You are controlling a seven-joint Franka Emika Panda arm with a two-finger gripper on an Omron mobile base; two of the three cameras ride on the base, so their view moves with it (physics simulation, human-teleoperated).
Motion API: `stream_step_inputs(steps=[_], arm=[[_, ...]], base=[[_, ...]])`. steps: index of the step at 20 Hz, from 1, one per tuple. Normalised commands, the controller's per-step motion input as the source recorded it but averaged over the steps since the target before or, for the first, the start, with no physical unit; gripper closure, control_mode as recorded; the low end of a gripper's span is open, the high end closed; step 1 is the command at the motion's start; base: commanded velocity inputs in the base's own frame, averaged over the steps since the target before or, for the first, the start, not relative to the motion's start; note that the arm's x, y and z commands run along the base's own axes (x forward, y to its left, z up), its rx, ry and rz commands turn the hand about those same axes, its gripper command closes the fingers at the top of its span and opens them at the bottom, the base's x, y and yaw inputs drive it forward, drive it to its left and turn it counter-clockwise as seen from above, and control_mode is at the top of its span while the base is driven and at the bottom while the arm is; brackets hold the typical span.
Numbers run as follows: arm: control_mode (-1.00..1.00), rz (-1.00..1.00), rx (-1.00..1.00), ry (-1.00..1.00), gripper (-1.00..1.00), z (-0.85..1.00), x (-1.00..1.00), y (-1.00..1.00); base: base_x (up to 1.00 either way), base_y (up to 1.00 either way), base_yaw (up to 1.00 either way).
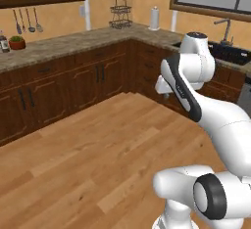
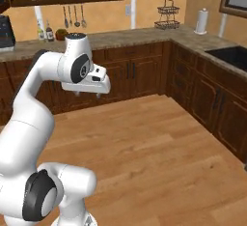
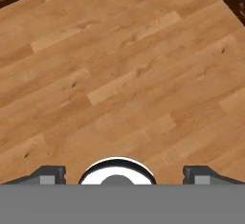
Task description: Gather all objects into one cabinet and sort the glasses and bowls to opposite sides.
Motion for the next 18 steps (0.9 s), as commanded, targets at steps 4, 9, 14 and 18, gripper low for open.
stream_step_inputs(steps=[4, 9, 14, 18], arm=[[1.0, 0.0, 0.0, 0.0, -1.0, 0.0, 0.0, 0.0], [1.0, 0.0, 0.0, 0.0, -1.0, 0.0, 0.0, 0.0], [1.0, 0.0, 0.0, 0.0, -1.0, 0.0, 0.0, 0.0], [1.0, 0.0, 0.0, 0.0, -1.0, 0.0, 0.0, 0.0]], base=[[-0.42, 0.91, 0.33], [-0.36, 0.92, 0.27], [-0.14, 0.99, 0.29], [-0.13, 1.0, 0.27]])
